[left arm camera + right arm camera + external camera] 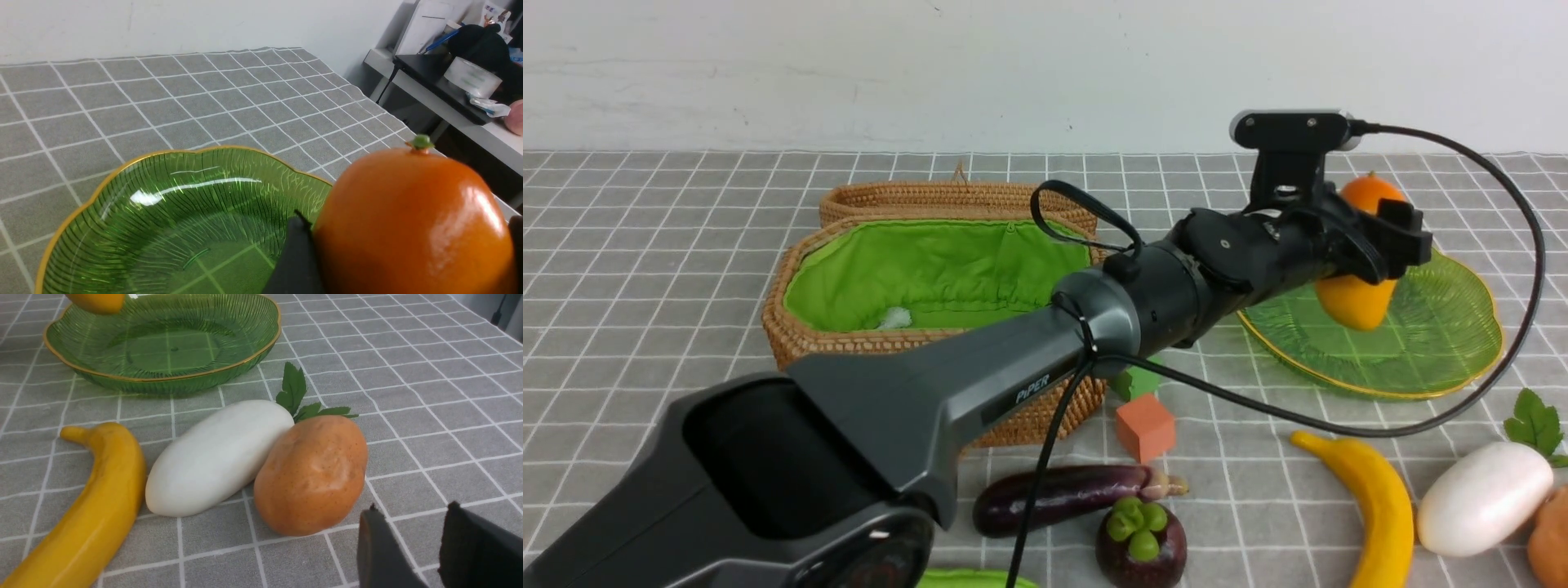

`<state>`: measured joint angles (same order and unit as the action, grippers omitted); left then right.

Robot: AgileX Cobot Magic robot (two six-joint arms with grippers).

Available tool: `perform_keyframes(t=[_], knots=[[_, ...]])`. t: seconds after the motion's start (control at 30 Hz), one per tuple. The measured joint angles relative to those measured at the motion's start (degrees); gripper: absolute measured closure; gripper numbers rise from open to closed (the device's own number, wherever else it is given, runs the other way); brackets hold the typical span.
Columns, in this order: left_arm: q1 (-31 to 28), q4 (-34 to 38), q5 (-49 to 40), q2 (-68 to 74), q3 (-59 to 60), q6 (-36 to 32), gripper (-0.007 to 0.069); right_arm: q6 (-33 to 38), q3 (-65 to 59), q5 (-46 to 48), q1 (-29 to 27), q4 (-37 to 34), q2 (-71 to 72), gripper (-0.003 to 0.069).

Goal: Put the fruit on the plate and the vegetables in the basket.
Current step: Grab the mango with your left arm and place it on the right plate, then take a chayote with your left arm and place it on the basket on the left.

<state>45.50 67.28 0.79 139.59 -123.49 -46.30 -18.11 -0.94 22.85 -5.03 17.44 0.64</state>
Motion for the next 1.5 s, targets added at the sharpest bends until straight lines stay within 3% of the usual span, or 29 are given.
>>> perform_keyframes(t=[0.3,0.5,0.83,1.07,1.17,1.33,1.37,1.43,1.5], knots=[[0.0,0.06,2.55,0.0,0.0,-4.88,0.0031,0.0,0.0,0.0,0.0,0.0,0.0,0.0417],[0.0,3.96,6.15,0.0,0.0,-4.83,-0.0007,0.0,0.0,0.07,0.0,0.0,0.0,0.0417],[0.0,4.9,3.6,0.0,0.0,-4.85,-0.0015,0.0,0.0,0.07,0.0,0.0,0.0,0.0417],[-0.28,2.96,-8.32,-2.28,0.05,-8.14,0.0118,0.0,0.0,0.07,0.0,0.0,0.0,0.0417],[-1.37,-2.82,-18.86,-6.44,0.05,-7.98,0.0221,0.0,0.0,0.01,0.0,0.0,0.0,0.0417],[-5.38,-19.12,-41.16,-15.88,0.0,2.46,0.0419,0.0,0.0,0.01,0.0,0.0,0.0,0.0417],[-5.56,-19.8,-42.93,-16.25,0.0,2.95,0.0426,0.0,0.0,0.01,0.0,0.0,0.0,0.0417],[-7.85,-29.11,-52.65,-21.17,0.0,8.89,0.0489,0.0,0.0,0.01,0.0,0.0,0.0,0.0417],[-9.34,-35.68,-56.08,-25.18,0.78,12.97,0.0501,0.0,0.0,0.01,0.0,0.0,0.0,0.0417]])
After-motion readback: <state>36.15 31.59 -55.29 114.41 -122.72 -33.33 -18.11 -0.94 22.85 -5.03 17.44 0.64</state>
